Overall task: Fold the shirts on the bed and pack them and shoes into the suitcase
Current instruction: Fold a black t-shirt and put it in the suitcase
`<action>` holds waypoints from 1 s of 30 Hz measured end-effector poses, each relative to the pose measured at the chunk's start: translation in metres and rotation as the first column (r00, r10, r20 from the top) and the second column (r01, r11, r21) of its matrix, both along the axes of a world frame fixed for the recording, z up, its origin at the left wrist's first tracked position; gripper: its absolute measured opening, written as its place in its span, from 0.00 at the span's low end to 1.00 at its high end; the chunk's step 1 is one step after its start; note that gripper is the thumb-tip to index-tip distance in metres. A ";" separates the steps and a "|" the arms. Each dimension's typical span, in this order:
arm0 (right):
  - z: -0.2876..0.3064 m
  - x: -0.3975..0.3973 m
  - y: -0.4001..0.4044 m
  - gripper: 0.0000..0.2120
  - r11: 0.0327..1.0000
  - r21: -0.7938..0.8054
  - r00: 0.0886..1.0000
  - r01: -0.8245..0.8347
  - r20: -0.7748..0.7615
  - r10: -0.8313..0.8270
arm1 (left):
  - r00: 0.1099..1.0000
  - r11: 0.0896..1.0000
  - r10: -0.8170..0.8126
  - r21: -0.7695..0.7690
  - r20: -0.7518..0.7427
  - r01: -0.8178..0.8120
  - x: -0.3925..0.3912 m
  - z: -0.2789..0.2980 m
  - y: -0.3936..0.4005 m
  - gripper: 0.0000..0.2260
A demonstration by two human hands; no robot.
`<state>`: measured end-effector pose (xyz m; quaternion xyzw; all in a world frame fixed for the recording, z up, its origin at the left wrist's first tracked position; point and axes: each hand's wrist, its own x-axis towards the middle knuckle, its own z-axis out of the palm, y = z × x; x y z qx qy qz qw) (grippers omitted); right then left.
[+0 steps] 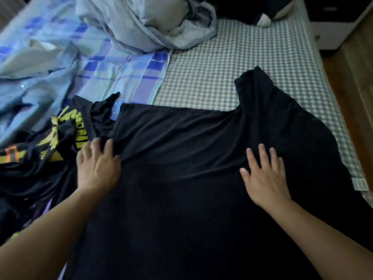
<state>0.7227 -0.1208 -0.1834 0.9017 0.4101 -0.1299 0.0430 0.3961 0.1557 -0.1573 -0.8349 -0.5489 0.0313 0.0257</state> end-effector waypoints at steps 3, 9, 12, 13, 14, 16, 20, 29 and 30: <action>-0.008 -0.004 0.055 0.32 0.990 0.066 0.992 -0.121 -0.031 0.124 | 0.966 0.965 -0.256 -0.045 0.035 0.258 0.052 -0.007 0.062 0.25; -0.015 0.022 0.096 0.29 0.964 0.241 0.993 0.114 -0.049 -0.105 | 0.947 0.949 -0.310 -0.034 0.083 0.314 0.097 -0.027 0.163 0.12; -0.006 0.044 0.120 0.22 0.962 0.256 0.995 0.091 0.025 -0.101 | 0.950 0.957 -0.273 -0.061 0.154 0.285 0.089 -0.029 0.182 0.09; -0.002 0.055 0.131 0.24 0.971 0.229 0.997 0.062 0.037 -0.072 | 0.945 0.955 -0.268 -0.076 0.185 0.286 0.087 -0.028 0.185 0.09; 0.001 0.069 0.143 0.26 0.980 0.199 0.998 0.026 0.056 -0.037 | 0.939 0.953 -0.267 -0.087 0.217 0.291 0.087 -0.026 0.188 0.08; 0.006 0.095 0.164 0.25 0.988 0.119 0.986 -0.102 0.141 0.085 | 0.928 0.948 -0.277 -0.087 0.247 0.306 0.091 -0.026 0.195 0.06; 0.021 0.130 0.177 0.08 0.945 -0.157 0.880 -0.286 0.348 0.324 | 0.921 0.952 -0.276 -0.052 0.274 0.301 0.096 -0.025 0.198 0.03; 0.026 0.126 0.209 0.06 0.993 -0.046 0.898 -0.112 0.423 0.121 | 0.973 0.997 -0.066 -0.028 0.221 0.074 0.084 0.019 0.198 0.07; 0.022 0.126 0.217 0.06 0.994 -0.065 0.904 -0.093 0.413 0.112 | 0.977 0.996 -0.081 -0.031 0.199 0.089 0.085 0.021 0.201 0.07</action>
